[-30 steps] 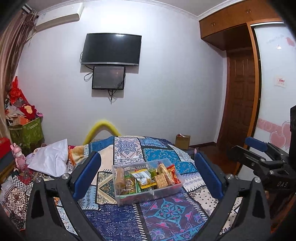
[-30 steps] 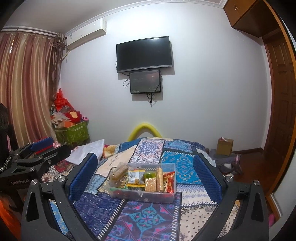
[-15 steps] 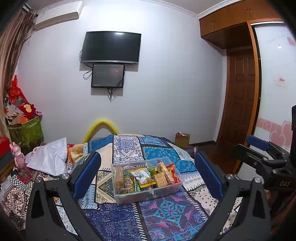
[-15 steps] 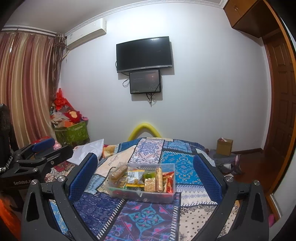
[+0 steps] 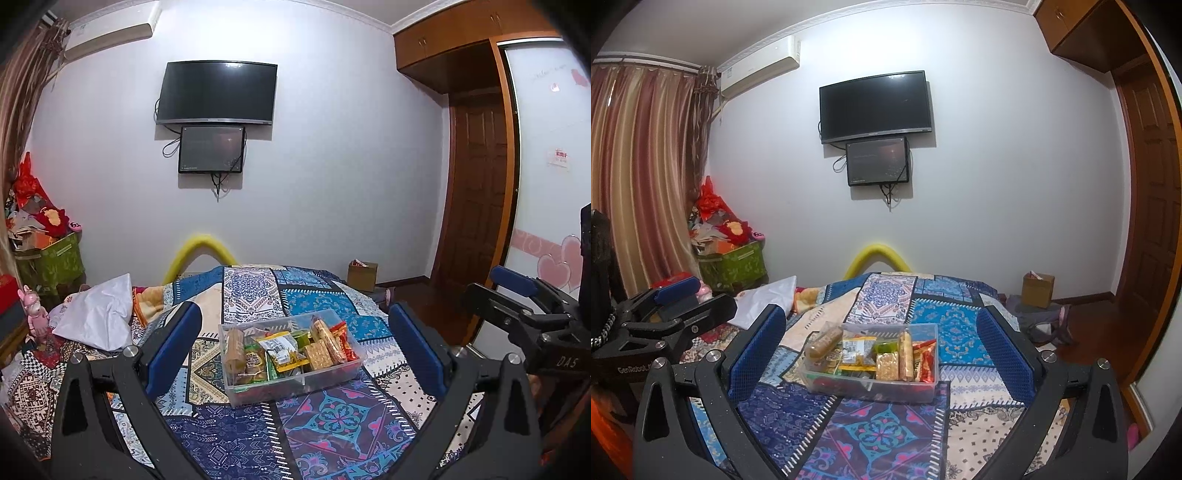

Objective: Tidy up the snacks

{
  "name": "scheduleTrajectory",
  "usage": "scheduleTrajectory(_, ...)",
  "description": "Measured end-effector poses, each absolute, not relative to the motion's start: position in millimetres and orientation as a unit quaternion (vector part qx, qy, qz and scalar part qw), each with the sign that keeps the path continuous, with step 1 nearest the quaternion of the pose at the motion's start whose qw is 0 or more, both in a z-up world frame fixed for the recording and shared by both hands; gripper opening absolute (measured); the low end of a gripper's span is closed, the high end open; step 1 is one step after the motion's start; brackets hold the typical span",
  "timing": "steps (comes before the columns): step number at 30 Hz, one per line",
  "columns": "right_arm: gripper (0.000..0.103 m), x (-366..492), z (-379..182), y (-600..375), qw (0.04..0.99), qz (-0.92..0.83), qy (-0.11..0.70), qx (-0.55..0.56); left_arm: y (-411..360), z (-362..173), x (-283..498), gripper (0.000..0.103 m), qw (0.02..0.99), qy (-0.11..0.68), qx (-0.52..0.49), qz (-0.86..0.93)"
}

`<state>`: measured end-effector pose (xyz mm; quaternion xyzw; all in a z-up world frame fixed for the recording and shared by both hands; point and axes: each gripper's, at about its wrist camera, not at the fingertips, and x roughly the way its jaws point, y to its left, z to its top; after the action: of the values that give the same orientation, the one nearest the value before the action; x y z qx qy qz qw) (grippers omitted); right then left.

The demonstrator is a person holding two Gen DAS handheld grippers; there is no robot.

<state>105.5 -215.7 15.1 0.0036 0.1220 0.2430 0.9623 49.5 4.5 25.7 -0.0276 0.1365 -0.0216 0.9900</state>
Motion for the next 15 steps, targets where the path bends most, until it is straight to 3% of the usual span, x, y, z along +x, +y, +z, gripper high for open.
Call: scheduleTrajectory(15,0.103,105.2,15.1,-216.3,0.962,0.243,0.123,0.004,4.5,27.2,49.3,0.102,0.99,0.139,-0.027,-0.025)
